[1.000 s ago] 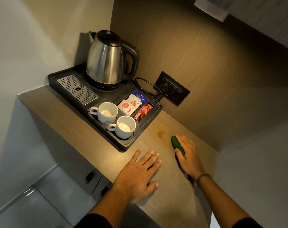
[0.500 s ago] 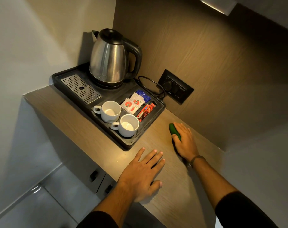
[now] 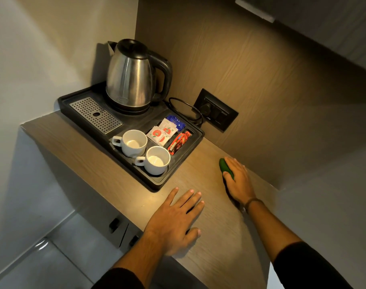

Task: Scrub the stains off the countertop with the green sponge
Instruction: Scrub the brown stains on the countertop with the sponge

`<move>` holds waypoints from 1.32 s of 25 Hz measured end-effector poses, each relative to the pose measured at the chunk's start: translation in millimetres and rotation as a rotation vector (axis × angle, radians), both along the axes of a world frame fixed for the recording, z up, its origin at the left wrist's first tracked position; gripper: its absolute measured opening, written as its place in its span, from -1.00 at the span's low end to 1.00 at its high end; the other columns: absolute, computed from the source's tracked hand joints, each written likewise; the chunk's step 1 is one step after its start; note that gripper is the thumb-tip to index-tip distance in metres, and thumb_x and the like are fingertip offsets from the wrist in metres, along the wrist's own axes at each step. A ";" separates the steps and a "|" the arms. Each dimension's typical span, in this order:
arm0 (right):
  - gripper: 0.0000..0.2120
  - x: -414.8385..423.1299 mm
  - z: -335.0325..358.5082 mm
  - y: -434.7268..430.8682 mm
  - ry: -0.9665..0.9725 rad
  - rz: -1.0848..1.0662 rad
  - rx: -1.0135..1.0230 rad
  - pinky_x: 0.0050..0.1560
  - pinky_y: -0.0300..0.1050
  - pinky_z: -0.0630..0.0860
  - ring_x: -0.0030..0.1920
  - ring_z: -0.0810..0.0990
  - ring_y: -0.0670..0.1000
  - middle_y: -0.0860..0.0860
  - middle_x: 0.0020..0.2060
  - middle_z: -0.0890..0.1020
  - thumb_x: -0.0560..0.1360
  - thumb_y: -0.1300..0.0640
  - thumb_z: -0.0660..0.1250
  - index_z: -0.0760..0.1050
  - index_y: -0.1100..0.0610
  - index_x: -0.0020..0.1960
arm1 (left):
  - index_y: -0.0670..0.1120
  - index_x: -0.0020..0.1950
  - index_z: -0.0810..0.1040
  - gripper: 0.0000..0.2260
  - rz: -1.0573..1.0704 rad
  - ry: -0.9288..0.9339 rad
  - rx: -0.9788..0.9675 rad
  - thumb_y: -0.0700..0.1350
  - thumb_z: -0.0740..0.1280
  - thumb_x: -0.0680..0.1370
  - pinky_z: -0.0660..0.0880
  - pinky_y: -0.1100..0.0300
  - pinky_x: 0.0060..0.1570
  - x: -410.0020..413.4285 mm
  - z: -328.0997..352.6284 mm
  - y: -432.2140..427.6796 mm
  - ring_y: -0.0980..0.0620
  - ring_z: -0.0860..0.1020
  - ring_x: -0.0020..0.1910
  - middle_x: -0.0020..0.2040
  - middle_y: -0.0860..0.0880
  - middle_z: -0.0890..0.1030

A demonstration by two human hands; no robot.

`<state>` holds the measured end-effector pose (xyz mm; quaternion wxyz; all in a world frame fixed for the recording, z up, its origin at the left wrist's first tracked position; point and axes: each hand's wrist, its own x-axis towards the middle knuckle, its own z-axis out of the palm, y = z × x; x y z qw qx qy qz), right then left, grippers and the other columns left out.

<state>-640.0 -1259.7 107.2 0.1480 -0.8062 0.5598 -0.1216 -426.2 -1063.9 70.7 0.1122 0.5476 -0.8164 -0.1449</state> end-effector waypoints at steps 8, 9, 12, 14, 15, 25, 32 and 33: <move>-0.47 -63.6 -18.6 102.8 0.030 0.195 -0.045 0.65 0.05 -0.07 0.65 0.06 -0.08 -0.16 0.63 0.22 0.70 -0.06 0.12 0.15 -0.15 0.65 | 0.03 0.72 -0.06 -0.34 -0.008 -0.001 -0.011 0.31 -0.04 0.70 -0.26 -0.23 0.63 1.0 -1.1 0.9 0.00 -0.22 0.69 0.76 -0.01 -0.10; -0.48 -69.1 -14.2 94.5 0.012 0.092 -0.033 0.65 0.10 -0.03 0.65 0.10 -0.04 -0.12 0.62 0.25 0.69 0.00 0.19 0.20 -0.11 0.64 | 0.04 0.72 -0.08 -0.34 -0.013 -0.008 -0.005 0.32 -0.06 0.70 -0.26 -0.23 0.64 1.2 -2.2 0.3 0.00 -0.24 0.69 0.76 0.00 -0.12; -0.47 -43.5 -2.5 77.5 0.012 -0.129 -0.021 0.65 0.13 -0.01 0.64 0.15 0.05 -0.02 0.61 0.30 0.68 0.16 0.28 0.27 0.03 0.62 | 0.04 0.71 -0.12 -0.34 -0.013 -0.029 -0.006 0.32 -0.09 0.69 -0.22 -0.25 0.64 1.3 -5.5 -1.2 0.00 -0.24 0.69 0.75 0.00 -0.14; -0.46 -19.4 -3.3 106.9 0.011 -0.050 -0.027 0.65 0.08 -0.05 0.65 0.09 -0.02 -0.06 0.63 0.26 0.69 0.08 0.23 0.20 -0.04 0.64 | 0.03 0.71 -0.11 -0.34 -0.022 -0.040 -0.012 0.31 -0.09 0.69 -0.18 -0.28 0.64 1.6 -6.0 -1.0 -0.02 -0.22 0.69 0.75 -0.02 -0.12; -0.44 -16.6 -9.8 134.3 0.009 0.027 -0.021 0.65 0.05 -0.08 0.66 0.05 -0.07 -0.11 0.64 0.22 0.68 0.03 0.18 0.14 -0.11 0.65 | 0.03 0.71 -0.11 -0.33 -0.028 -0.038 -0.013 0.31 -0.09 0.69 -0.16 -0.29 0.64 1.8 -6.1 -1.5 -0.03 -0.22 0.69 0.75 -0.02 -0.12; -0.42 -8.5 -5.4 215.9 0.005 -0.241 -0.018 0.66 0.11 -0.06 0.66 0.04 -0.06 -0.10 0.63 0.22 0.67 0.07 0.20 0.14 -0.06 0.65 | -0.03 0.72 -0.07 -0.33 -0.047 -0.066 -0.028 0.28 -0.10 0.68 -0.13 -0.32 0.64 2.6 -3.0 -0.5 -0.09 -0.14 0.71 0.75 -0.08 -0.06; -0.33 -26.9 -12.3 260.5 0.051 -0.305 -0.021 0.65 0.12 -0.08 0.66 -0.06 -0.06 -0.17 0.63 0.11 0.60 -0.10 0.20 0.09 -0.09 0.67 | -0.05 0.72 -0.04 -0.31 -0.056 -0.072 -0.009 0.28 -0.09 0.67 -0.13 -0.32 0.64 3.3 -2.1 -2.1 -0.11 -0.09 0.71 0.75 -0.09 -0.02; -0.30 -22.6 -11.5 255.8 0.063 -0.310 -0.002 0.65 0.11 -0.11 0.66 -0.07 -0.06 -0.16 0.64 0.10 0.59 -0.09 0.22 0.08 -0.06 0.67 | -0.05 0.72 -0.04 -0.32 -0.059 -0.071 -0.012 0.28 -0.07 0.68 -0.13 -0.32 0.64 3.3 -1.8 -2.2 -0.11 -0.09 0.71 0.75 -0.10 -0.02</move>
